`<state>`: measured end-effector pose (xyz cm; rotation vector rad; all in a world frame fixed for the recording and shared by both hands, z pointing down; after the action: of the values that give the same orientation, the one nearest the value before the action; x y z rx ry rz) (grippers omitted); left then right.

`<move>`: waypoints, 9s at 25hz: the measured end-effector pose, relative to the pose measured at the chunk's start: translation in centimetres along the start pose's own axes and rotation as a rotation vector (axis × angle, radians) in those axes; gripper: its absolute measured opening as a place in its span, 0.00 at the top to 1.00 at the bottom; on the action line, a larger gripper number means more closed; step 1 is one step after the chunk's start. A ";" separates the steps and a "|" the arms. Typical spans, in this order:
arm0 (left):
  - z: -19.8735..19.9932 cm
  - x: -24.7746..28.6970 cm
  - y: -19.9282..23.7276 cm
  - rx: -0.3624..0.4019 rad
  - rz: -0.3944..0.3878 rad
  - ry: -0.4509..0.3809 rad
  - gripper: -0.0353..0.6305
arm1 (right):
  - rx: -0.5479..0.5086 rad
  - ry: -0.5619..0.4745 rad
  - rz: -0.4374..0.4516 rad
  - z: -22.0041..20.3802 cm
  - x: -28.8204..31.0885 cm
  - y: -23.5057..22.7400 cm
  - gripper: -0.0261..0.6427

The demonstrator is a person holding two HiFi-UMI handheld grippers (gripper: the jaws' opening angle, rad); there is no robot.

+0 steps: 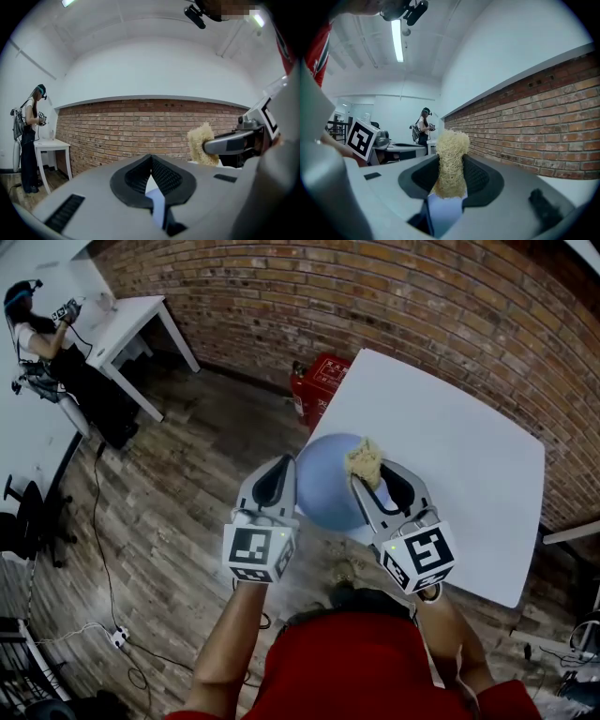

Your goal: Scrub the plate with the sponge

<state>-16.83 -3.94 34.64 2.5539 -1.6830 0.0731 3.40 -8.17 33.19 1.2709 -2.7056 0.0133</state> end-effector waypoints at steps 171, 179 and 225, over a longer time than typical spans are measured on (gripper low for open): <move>-13.9 10.1 9.8 -0.332 -0.159 0.649 0.74 | 0.192 0.776 -0.049 -11.3 5.7 -1.1 0.73; -7.2 7.5 8.4 -0.132 -0.099 0.400 0.75 | 0.149 0.401 -0.019 -5.6 6.4 -1.9 0.73; 0.7 4.7 -1.2 -0.023 -0.233 -0.077 0.93 | 0.072 -0.121 0.027 -0.9 2.3 -0.6 0.73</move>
<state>-13.90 -7.81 34.29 2.7468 -1.3864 -0.0599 2.55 -10.29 34.41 1.2943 -2.8491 0.0381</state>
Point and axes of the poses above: the fingertips, and each gripper's own axes: x forward along the fingers, y to its left, z out of its top, the point moved 9 cm from there along -x, backward along the fingers, and after that the axes turned 13 degrees about -z, right-handed, at the moved point
